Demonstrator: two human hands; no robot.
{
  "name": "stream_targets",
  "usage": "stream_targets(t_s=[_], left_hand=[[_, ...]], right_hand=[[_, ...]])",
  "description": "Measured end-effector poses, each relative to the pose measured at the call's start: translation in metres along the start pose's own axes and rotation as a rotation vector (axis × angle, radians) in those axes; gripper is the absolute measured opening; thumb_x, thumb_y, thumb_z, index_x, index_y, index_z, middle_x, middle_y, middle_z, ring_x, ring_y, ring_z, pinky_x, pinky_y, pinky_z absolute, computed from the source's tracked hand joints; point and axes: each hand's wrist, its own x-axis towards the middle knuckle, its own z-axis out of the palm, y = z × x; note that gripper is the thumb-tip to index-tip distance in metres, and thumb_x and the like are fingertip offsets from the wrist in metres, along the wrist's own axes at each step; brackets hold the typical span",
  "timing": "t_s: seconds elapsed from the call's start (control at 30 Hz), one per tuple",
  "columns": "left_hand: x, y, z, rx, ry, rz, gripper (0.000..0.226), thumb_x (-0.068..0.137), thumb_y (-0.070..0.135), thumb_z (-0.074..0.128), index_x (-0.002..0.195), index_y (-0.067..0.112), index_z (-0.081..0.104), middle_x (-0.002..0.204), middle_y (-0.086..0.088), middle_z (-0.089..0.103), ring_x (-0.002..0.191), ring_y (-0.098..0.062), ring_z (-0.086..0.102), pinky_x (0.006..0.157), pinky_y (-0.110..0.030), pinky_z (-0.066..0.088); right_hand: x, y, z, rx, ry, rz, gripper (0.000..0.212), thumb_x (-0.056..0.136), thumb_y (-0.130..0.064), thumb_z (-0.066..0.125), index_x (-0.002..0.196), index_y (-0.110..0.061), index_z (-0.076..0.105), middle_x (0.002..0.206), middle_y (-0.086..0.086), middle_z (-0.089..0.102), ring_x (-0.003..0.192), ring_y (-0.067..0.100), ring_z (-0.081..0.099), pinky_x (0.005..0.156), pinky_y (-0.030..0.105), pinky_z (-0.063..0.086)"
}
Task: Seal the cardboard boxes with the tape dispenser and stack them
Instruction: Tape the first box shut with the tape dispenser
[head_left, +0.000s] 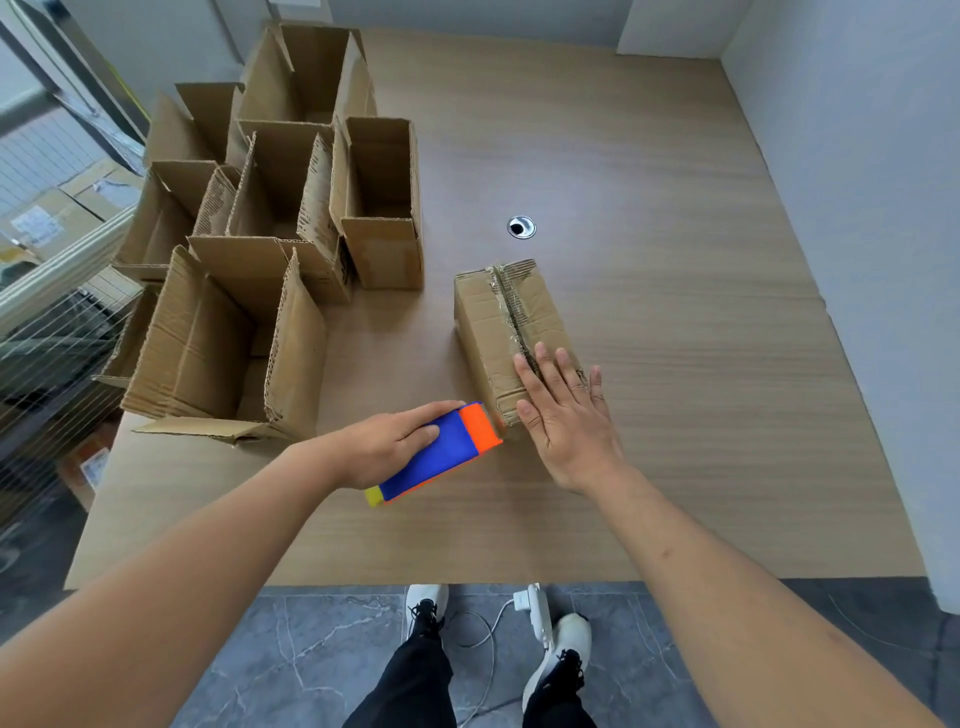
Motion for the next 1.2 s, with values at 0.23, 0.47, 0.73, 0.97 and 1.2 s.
stream_targets(t_s=[0.23,0.47,0.73,0.97,1.2], left_hand=[[-0.011,-0.011,-0.010,-0.063,0.054,-0.036,0.038,0.110,0.044,0.031,0.144,0.062,0.030,0.124,0.013,0.060,0.105,-0.014,0.058,0.099,-0.040,0.043],[-0.028,-0.002,-0.025,-0.023,0.139,0.120,0.049,0.108,0.044,0.037,0.150,0.062,0.019,0.113,0.001,0.060,0.101,-0.017,0.055,0.095,-0.045,0.045],[-0.042,0.011,-0.044,-0.060,0.212,0.195,0.053,0.107,0.039,0.043,0.148,0.065,0.022,0.119,0.001,0.055,0.107,-0.020,0.056,0.098,-0.047,0.047],[-0.052,0.021,-0.054,-0.035,0.262,0.290,0.062,0.106,0.033,0.049,0.151,0.063,0.019,0.114,0.007,0.049,0.100,-0.012,0.053,0.092,-0.035,0.046],[-0.055,0.022,-0.058,0.018,0.293,0.327,0.070,0.102,0.034,0.051,0.155,0.059,0.011,0.119,0.006,0.045,0.100,-0.019,0.051,0.090,-0.044,0.047]], right_hand=[[0.002,-0.008,-0.009,0.013,0.013,0.056,0.067,0.098,-0.066,0.011,0.161,-0.042,0.010,0.170,-0.013,-0.003,0.156,0.011,-0.010,0.123,0.052,-0.014],[0.013,-0.028,-0.034,-0.022,0.027,0.099,0.069,0.088,-0.071,0.055,0.143,-0.032,0.041,0.164,-0.005,0.029,0.155,0.020,0.017,0.122,0.055,-0.002],[-0.001,0.014,-0.066,-0.107,-0.135,-0.099,0.100,0.073,0.009,0.063,0.152,-0.040,0.027,0.165,-0.017,0.022,0.156,0.015,0.010,0.125,0.042,-0.008],[0.007,-0.020,-0.055,0.019,0.237,0.130,0.030,0.091,-0.030,0.059,0.119,-0.024,0.064,0.123,0.003,0.053,0.113,0.031,0.053,0.093,0.042,0.044],[0.005,-0.050,-0.035,-0.013,-0.148,0.215,0.079,0.095,-0.073,0.040,0.159,-0.046,0.002,0.168,0.008,-0.004,0.148,0.035,0.007,0.120,0.053,0.012]])
